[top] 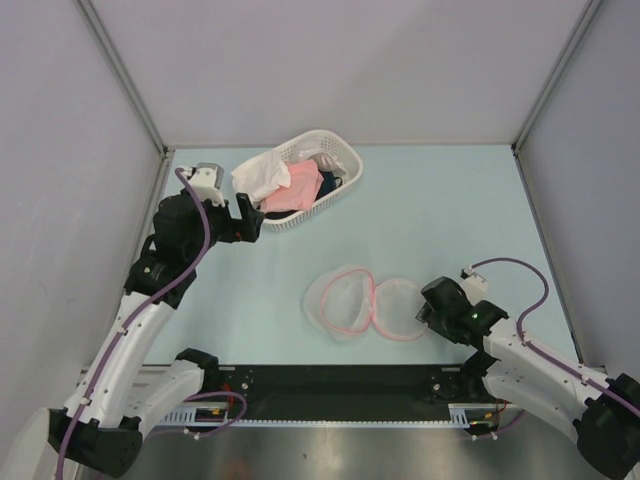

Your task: Unzip the laundry bag and remove the bra

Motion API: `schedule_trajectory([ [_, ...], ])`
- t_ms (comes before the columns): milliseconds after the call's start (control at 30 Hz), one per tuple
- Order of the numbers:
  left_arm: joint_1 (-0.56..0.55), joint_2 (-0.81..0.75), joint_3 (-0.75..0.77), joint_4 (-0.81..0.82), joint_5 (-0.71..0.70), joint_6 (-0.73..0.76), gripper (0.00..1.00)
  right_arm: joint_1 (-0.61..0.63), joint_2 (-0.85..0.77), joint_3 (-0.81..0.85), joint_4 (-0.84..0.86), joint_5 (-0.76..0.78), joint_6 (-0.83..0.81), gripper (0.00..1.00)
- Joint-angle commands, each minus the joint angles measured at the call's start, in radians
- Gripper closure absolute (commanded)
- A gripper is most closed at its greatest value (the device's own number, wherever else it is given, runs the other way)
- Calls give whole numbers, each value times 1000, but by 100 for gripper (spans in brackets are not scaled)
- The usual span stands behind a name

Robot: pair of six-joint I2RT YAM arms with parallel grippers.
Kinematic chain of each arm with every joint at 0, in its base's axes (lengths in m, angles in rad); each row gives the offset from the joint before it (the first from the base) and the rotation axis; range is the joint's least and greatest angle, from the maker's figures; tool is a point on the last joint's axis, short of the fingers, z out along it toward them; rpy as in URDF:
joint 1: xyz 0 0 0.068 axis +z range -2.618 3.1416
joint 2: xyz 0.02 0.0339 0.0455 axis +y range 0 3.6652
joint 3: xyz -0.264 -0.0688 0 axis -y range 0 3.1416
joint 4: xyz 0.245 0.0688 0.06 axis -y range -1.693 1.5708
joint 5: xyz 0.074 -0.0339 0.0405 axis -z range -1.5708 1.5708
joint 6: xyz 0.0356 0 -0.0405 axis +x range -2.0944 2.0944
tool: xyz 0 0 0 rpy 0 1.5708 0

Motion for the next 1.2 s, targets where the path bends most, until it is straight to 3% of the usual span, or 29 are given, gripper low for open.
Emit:
schedule_trajectory([
  [0, -3, -12, -18, 55, 10, 6, 0, 0, 22, 6, 34, 21, 10, 45],
  [133, -2, -13, -21, 61, 9, 10, 0, -2, 37, 8, 52, 9, 1, 60],
  [267, 4, -13, -26, 63, 13, 10, 0, -3, 42, 29, 43, -14, -10, 90],
  [367, 9, -12, -30, 64, 17, 10, 1, -2, 31, 86, -14, 0, -19, 100],
  [733, 17, -13, -38, 63, 35, 13, 0, 1, 11, 429, -277, 185, -134, 100],
  [1000, 18, -10, -39, 63, 49, 13, 0, 24, 124, 642, -311, 322, -322, 100],
  [1167, 20, -13, -42, 63, 50, 15, 0, 183, 218, 725, -252, 414, -381, 100],
])
